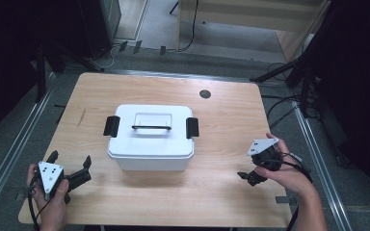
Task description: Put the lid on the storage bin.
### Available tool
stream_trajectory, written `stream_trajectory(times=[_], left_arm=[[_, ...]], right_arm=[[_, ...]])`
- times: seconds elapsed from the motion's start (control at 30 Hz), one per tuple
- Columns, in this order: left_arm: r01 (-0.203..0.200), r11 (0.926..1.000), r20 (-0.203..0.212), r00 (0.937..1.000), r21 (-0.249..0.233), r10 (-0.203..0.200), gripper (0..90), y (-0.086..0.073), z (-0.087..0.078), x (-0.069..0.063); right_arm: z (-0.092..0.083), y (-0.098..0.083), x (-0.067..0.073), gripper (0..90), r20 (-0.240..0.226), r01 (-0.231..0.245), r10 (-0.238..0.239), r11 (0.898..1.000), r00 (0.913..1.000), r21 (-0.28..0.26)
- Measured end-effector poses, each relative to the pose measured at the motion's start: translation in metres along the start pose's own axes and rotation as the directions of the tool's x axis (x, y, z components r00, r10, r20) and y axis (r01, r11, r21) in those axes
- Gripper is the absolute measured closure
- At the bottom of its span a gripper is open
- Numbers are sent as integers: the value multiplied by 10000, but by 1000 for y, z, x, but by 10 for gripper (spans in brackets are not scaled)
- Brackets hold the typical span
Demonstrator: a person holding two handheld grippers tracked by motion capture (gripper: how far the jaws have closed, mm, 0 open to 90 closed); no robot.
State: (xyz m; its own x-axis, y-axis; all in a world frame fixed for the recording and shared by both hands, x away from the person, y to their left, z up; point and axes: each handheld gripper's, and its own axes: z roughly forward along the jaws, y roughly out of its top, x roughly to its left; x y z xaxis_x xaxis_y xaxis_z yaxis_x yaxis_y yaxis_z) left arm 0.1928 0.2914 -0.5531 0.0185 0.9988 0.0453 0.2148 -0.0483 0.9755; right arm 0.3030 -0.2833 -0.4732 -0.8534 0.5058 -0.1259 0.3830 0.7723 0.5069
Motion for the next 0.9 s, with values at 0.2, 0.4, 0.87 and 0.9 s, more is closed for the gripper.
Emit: stream_trajectory(times=[0.2, 0.4, 0.87, 0.9], left_arm=[[-45, 10000, 41, 10000, -24, 45, 0, 0, 0, 0], [-50, 10000, 50, 10000, -42, 50, 0, 0, 0, 0], [-113, 9999, 47, 9999, -40, 113, 0, 0, -1, 0], [-114, 9999, 47, 9999, -37, 114, 0, 0, -1, 0]], right_arm=[[1, -18, 0, 3, 420, -516, 543, 9967, 9976, -628], [6, -39, 3, 3, 696, -1059, 1142, 9879, 9910, -1133], [16, -80, 13, 0, 953, -2243, 2505, 9482, 9634, -2250], [16, -82, 14, 0, 970, -2319, 2599, 9443, 9607, -2334]])
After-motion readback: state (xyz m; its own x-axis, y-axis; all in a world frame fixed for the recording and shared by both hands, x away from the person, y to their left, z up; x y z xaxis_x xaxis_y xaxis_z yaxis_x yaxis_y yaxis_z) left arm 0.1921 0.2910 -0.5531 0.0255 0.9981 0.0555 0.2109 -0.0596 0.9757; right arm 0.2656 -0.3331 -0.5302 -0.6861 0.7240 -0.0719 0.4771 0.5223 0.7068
